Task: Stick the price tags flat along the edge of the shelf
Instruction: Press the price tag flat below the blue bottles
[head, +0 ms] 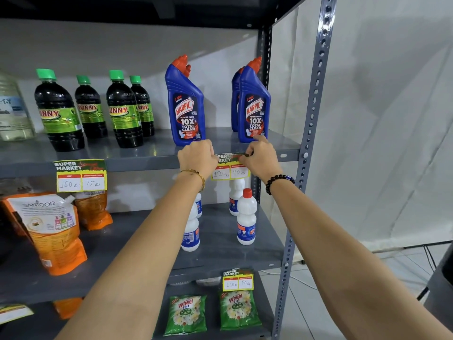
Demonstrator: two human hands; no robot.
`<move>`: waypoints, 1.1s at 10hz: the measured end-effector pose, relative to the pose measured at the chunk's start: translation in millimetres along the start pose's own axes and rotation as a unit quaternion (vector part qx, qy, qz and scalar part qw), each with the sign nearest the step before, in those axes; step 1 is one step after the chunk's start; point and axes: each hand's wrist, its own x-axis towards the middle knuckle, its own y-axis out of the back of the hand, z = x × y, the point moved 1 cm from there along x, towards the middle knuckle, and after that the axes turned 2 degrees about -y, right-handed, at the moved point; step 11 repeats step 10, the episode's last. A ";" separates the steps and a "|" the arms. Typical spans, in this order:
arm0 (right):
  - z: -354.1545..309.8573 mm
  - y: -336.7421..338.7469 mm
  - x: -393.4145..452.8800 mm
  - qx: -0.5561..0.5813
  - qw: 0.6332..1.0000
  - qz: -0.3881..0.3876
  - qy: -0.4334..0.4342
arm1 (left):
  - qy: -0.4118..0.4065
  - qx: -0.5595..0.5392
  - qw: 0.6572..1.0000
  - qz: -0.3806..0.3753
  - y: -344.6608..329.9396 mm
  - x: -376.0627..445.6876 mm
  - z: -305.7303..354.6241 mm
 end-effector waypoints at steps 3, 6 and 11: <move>-0.3 2.8 8.0 0.025 0.998 -0.053 0.011 | -0.001 -0.027 1.000 0.013 -2.1 -3.4 -2.1; -2.4 -1.5 5.4 0.022 0.999 -0.024 0.002 | 0.011 -0.021 0.999 0.021 -4.1 -3.5 4.0; -7.8 -4.0 1.4 -0.061 0.997 -0.031 0.022 | 0.033 -0.010 0.999 0.007 -2.5 -5.3 11.9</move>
